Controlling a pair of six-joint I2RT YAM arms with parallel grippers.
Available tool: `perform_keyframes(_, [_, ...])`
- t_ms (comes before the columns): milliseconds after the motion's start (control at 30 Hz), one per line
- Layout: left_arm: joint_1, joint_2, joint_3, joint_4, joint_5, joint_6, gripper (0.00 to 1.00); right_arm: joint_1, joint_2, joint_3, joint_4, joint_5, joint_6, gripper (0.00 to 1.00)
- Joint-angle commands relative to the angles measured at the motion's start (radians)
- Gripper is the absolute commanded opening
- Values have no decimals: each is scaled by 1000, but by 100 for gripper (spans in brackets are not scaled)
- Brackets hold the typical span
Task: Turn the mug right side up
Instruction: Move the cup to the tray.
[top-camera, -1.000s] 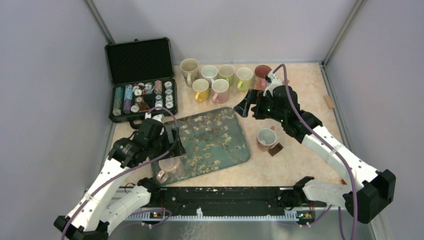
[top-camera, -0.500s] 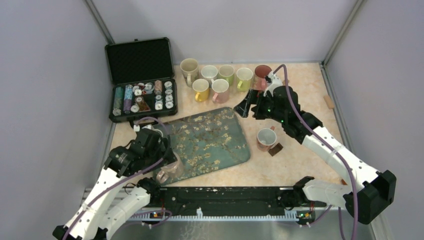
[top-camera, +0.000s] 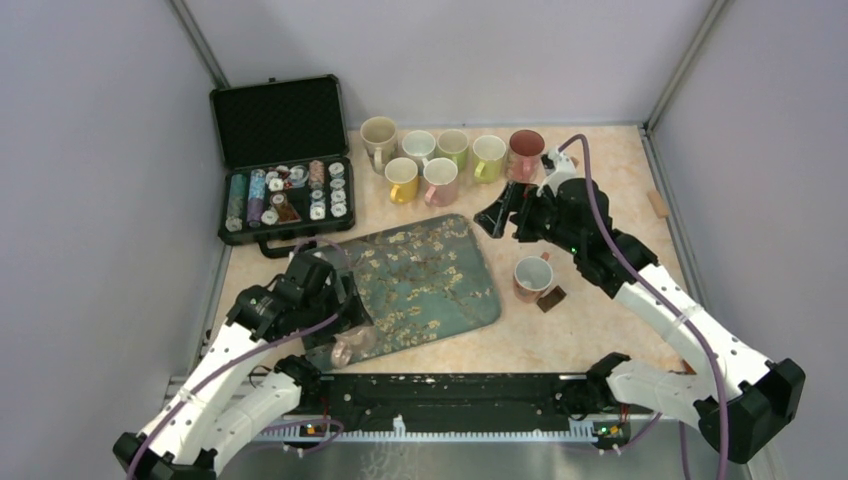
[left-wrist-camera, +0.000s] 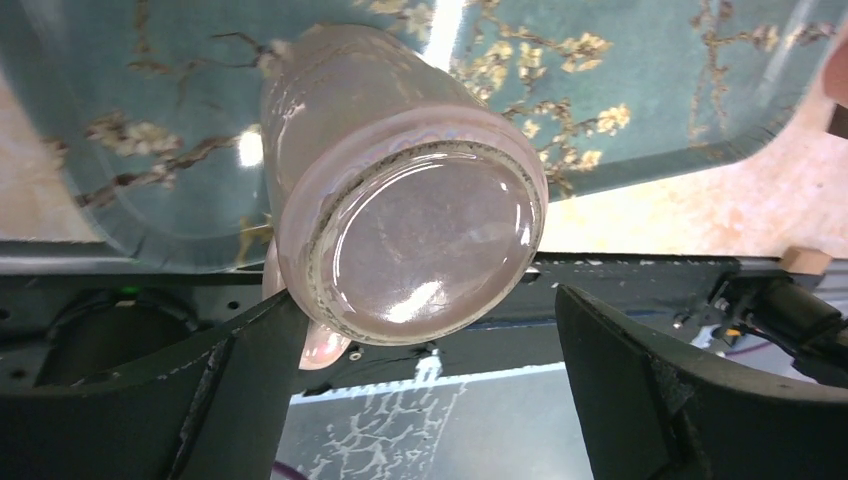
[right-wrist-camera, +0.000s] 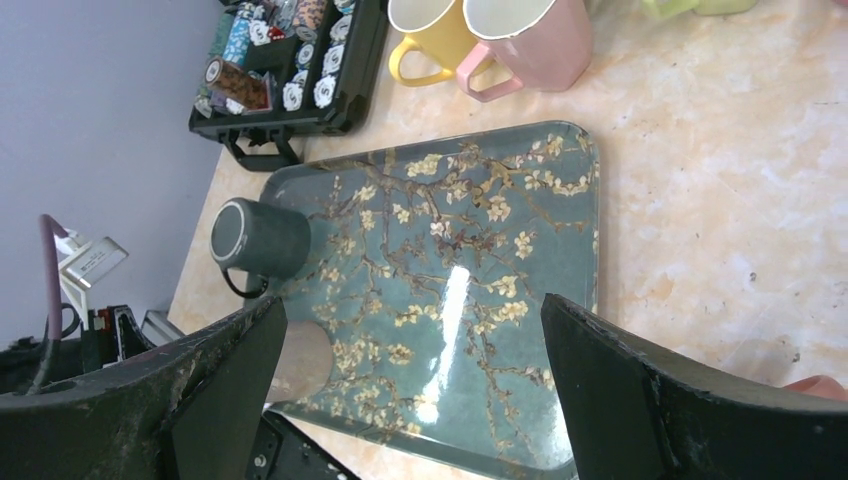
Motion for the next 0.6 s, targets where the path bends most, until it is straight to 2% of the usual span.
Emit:
perform_keyframes(0, [-5,41,-17,172,91,20,99,10,-36,-9,5,27,-14,99])
perform_keyframes(167, [-28,112,-32,294,106,22,99,10,-43,-11,-9,38,-18,99])
perform_keyframes(433, [-115,347,41,515,89,25,99,9,-52,-9,-26,51,-22,99])
perform_keyframes(567, [-170,447,118,520,53,72,99,11,-57,-10,-36,58,-25,99])
